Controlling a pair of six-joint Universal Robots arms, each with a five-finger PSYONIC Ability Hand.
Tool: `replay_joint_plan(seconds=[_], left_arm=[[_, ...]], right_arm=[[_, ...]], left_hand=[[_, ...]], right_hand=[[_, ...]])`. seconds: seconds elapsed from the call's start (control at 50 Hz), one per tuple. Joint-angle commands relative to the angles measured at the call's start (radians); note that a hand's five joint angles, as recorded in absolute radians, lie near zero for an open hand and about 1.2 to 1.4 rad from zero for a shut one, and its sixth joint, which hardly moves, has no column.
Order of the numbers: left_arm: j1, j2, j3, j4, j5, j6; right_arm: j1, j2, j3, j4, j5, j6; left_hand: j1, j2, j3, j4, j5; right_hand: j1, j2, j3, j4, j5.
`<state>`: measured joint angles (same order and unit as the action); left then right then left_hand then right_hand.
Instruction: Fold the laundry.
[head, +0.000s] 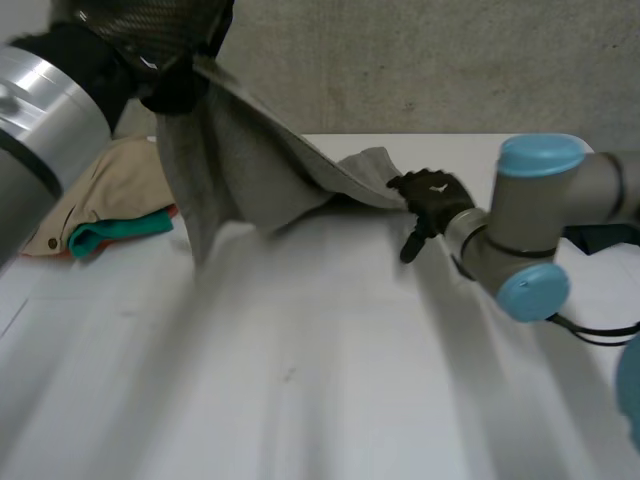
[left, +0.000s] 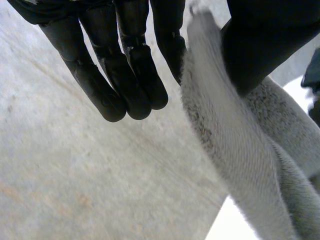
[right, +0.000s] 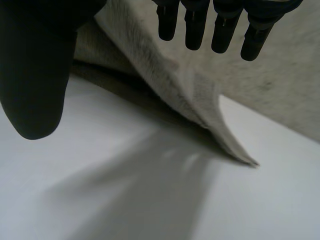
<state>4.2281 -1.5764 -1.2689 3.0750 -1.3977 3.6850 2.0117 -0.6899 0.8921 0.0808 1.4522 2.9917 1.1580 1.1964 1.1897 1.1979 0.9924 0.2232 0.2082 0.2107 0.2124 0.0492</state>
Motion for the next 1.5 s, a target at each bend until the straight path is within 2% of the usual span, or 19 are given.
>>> replay_joint_plan(seconds=[0.02, 0.06, 0.08, 0.1, 0.12, 0.22, 0.36, 0.48, 0.58, 0.66, 0.76, 0.9, 0.98, 1.04, 1.12, 1.2, 1.26, 1.34, 1.5], left_arm=[[-0.046, 0.113, 0.006, -0.036, 0.002, -0.026], [-0.059, 0.142, 0.002, -0.045, 0.003, -0.040], [-0.065, 0.169, -0.004, -0.050, 0.002, -0.054], [-0.066, 0.179, -0.007, -0.050, 0.003, -0.059], [-0.066, 0.187, -0.009, -0.052, 0.003, -0.062], [-0.045, 0.222, -0.027, -0.052, 0.002, -0.082], [0.093, 0.219, -0.044, -0.058, 0.005, -0.094], [0.246, 0.216, -0.092, -0.084, 0.071, -0.114], [0.351, 0.194, -0.130, -0.122, 0.120, -0.109], [0.397, 0.102, -0.132, -0.156, 0.135, -0.108], [0.386, -0.055, -0.078, -0.203, 0.118, -0.094], [0.325, -0.387, 0.162, -0.239, 0.025, -0.059], [0.260, -0.584, 0.426, -0.260, -0.032, -0.020], [0.236, -0.661, 0.589, -0.243, -0.041, -0.004], [0.205, -0.767, 0.927, -0.072, -0.041, 0.013], [0.204, -0.795, 1.063, 0.120, -0.090, -0.008], [0.200, -0.780, 1.042, 0.189, -0.162, -0.049], [0.204, -0.728, 0.915, 0.217, -0.211, -0.118], [0.214, -0.631, 0.568, 0.272, -0.132, -0.180]], right_arm=[[0.074, 0.154, -0.125, -0.009, 0.054, 0.069], [0.082, 0.200, -0.176, -0.022, 0.117, 0.064], [0.082, 0.214, -0.191, -0.030, 0.131, 0.064], [0.079, 0.225, -0.199, -0.032, 0.125, 0.066], [0.078, 0.225, -0.199, -0.032, 0.117, 0.067], [0.036, 0.156, -0.144, -0.018, 0.083, 0.061], [-0.131, -0.124, 0.027, -0.035, 0.040, 0.006], [-0.347, -0.449, 0.125, 0.094, -0.185, -0.224], [-0.456, -0.597, 0.082, 0.235, -0.234, -0.367], [-0.470, -0.599, 0.022, 0.365, -0.251, -0.427], [-0.427, -0.517, -0.036, 0.499, -0.273, -0.534], [-0.351, -0.327, -0.139, 0.557, -0.181, -0.688], [-0.292, -0.205, -0.244, 0.461, -0.102, -0.668], [-0.266, -0.123, -0.363, 0.302, -0.043, -0.625], [-0.249, -0.071, -0.502, 0.012, 0.026, -0.544], [-0.249, -0.101, -0.509, -0.319, 0.050, -0.462], [-0.251, -0.134, -0.451, -0.445, 0.030, -0.409], [-0.260, -0.163, -0.362, -0.464, -0.003, -0.372], [-0.278, -0.201, -0.124, -0.417, -0.044, -0.372]], left_hand=[[0.238, 0.200, 0.207, 0.198, 0.229], [0.238, 0.200, 0.207, 0.198, 0.229], [0.238, 0.200, 0.207, 0.198, 0.229], [0.238, 0.200, 0.207, 0.198, 0.229], [0.238, 0.200, 0.207, 0.198, 0.229], [0.238, 0.200, 0.207, 0.198, 0.229], [0.238, 0.200, 0.207, 0.198, 0.229], [0.238, 0.200, 0.207, 0.198, 0.229], [0.238, 0.200, 0.207, 0.198, 0.229], [0.238, 0.200, 0.207, 0.198, 0.229], [0.238, 0.200, 0.207, 0.198, 0.229], [0.238, 0.200, 0.207, 0.198, 0.229], [0.238, 0.200, 0.207, 0.198, 0.229], [0.238, 0.200, 0.207, 0.198, 0.229], [0.238, 0.200, 0.207, 0.198, 0.229], [0.238, 0.200, 0.207, 0.198, 0.229], [0.238, 0.200, 0.207, 0.198, 0.229], [0.238, 0.200, 0.207, 0.198, 0.229], [0.238, 0.200, 0.207, 0.198, 0.229]], right_hand=[[-0.049, -0.034, -0.036, -0.038, -0.049], [0.138, 0.153, 0.151, 0.149, 0.138], [0.380, 0.395, 0.393, 0.391, 0.380], [1.034, 1.049, 1.046, 1.045, 1.033], [1.172, 1.187, 1.184, 1.183, 1.171], [1.173, 1.188, 1.186, 1.184, 1.173], [1.173, 1.188, 1.186, 1.184, 1.173], [1.173, 1.188, 1.186, 1.184, 1.173], [1.173, 1.188, 1.186, 1.184, 1.173], [1.173, 1.188, 1.186, 1.184, 1.173], [1.173, 1.188, 1.186, 1.184, 1.173], [1.173, 1.188, 1.186, 1.184, 1.173], [1.173, 1.188, 1.186, 1.184, 1.173], [1.173, 1.188, 1.186, 1.184, 1.173], [1.173, 1.188, 1.186, 1.184, 1.173], [1.173, 1.188, 1.186, 1.184, 1.173], [1.173, 1.188, 1.186, 1.184, 1.173], [1.173, 1.188, 1.186, 1.184, 1.173], [1.173, 1.188, 1.186, 1.184, 1.173]])
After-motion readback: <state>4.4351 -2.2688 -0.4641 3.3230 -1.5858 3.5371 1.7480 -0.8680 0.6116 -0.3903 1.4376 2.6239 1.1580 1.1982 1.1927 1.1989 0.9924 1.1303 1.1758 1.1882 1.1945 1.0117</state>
